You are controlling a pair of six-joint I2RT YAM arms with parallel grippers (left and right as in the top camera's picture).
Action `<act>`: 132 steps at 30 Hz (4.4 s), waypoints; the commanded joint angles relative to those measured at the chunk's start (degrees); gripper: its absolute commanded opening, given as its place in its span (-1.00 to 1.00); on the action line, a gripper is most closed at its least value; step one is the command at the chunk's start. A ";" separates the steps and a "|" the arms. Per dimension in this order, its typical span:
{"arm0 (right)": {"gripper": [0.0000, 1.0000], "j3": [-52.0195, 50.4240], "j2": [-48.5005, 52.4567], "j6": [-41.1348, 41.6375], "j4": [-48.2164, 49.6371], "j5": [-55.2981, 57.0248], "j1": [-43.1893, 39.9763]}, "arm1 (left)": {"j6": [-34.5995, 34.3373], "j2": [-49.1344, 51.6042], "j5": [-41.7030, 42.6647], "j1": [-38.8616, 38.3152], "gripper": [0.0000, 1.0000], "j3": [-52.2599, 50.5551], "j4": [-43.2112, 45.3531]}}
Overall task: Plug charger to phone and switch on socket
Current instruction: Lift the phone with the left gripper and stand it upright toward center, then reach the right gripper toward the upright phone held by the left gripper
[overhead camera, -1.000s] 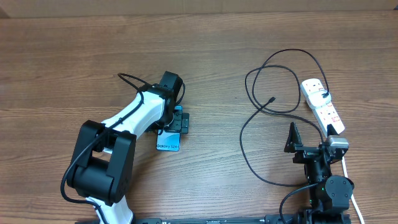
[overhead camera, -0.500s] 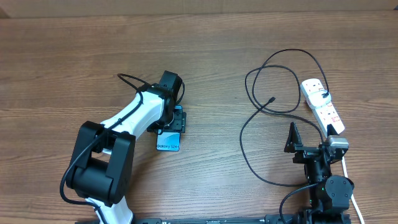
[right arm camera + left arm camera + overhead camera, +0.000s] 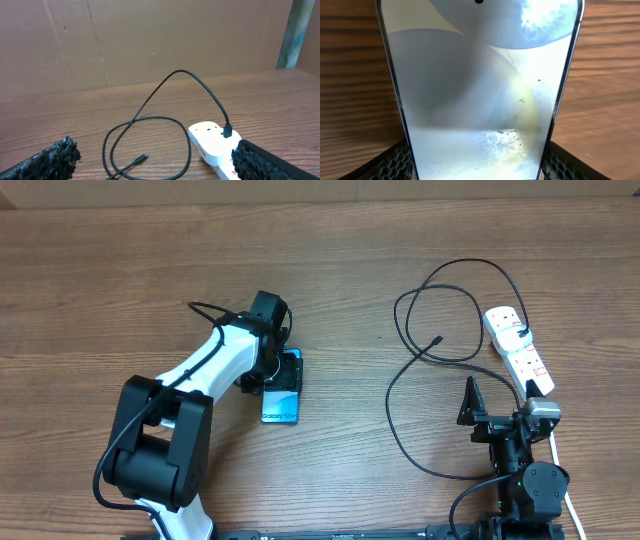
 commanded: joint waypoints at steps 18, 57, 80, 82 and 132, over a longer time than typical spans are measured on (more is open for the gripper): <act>1.00 -0.61 -0.61 -0.46 0.31 -0.26 0.31 | 7.23 1.70 52.61 3.72 0.04 0.81 2.97; 1.00 -0.61 -0.61 -0.46 0.31 -0.26 0.31 | -56.85 1.70 68.04 5.42 -0.12 0.81 40.02; 1.00 -0.61 -0.61 -0.46 0.31 -0.28 0.31 | -31.32 1.70 66.36 5.33 -0.19 0.79 47.60; 1.00 -0.61 -0.61 -0.46 0.31 -0.26 0.31 | -30.45 1.73 65.61 5.31 -0.18 0.79 47.60; 0.99 67.54 23.65 11.98 -81.05 -38.36 0.31 | -44.28 1.73 71.12 -1.31 -0.29 0.79 45.55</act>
